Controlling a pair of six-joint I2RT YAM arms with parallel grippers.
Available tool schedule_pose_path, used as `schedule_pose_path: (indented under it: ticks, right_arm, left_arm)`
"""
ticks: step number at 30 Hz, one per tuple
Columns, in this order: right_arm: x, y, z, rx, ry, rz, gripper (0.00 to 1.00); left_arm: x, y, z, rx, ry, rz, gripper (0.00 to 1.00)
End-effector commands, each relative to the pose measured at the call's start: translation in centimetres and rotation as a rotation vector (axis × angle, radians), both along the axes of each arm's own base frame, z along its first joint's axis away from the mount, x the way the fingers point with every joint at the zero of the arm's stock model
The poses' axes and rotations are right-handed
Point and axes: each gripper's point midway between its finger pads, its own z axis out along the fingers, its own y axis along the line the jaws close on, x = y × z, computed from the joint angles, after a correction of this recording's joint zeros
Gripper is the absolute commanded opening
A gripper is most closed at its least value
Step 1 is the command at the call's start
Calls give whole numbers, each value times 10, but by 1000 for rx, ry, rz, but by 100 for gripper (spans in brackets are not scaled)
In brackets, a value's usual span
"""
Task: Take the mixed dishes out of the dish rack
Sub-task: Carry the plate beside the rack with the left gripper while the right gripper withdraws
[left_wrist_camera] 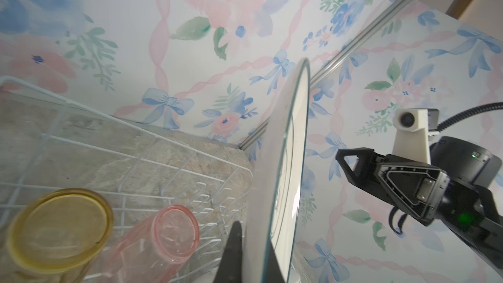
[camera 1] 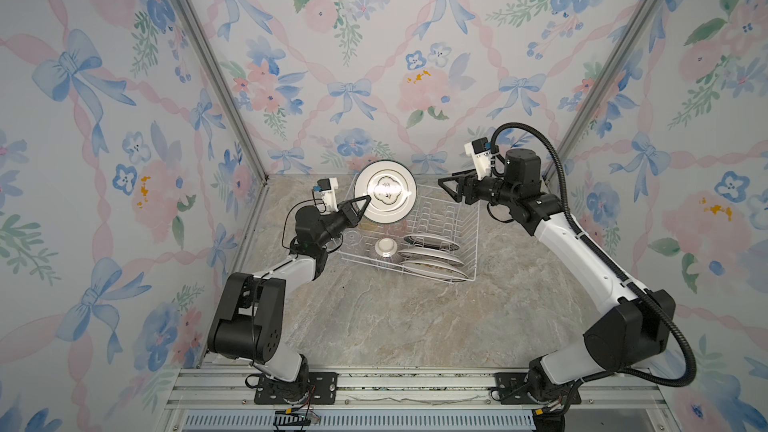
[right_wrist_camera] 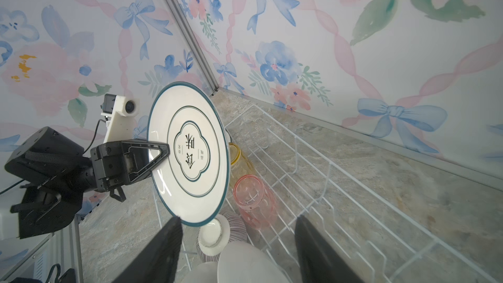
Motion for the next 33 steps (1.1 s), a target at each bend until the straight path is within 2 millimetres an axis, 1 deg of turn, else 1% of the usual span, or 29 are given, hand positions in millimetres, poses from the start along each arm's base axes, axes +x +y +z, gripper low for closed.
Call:
schedule_pose_path:
  ticks: [1,3,5,9,10,12,15,19,24,28,31,33]
  right_arm:
    - [-5,-12,23,36,-67,-29,68]
    - [-6,-12,20,32,-64,-24,68]
    - [-5,-11,18,29,-60,-20,68]
    - [-3,-10,13,28,-52,-12,68]
    - [-3,-10,12,29,-51,-10,68]
    - [-1,-11,9,30,-44,-7,68]
    - [1,-13,8,32,-42,-10,68]
    - [1,-15,7,33,-40,-10,68]
    - [1,-20,3,30,-32,-18,68]
    - [1,-22,4,32,-36,-21,68]
    - [2,-23,1,29,-29,-22,68]
    - [3,-23,0,31,-25,-22,68]
  left_arm:
    - [6,38,12,58,-37,238,0]
    - [5,54,13,78,-29,328,0]
    - [1,74,12,81,-15,429,0]
    - [-15,120,10,70,-7,630,0]
    - [-19,128,10,69,-6,661,0]
    - [-21,146,6,69,20,711,0]
    - [-25,165,-7,69,61,775,0]
    - [-28,182,-19,68,90,838,0]
    - [-23,202,-30,59,130,883,0]
    - [-19,221,-51,62,196,939,0]
    - [-13,225,-67,59,241,939,0]
    - [-4,222,-76,59,265,907,0]
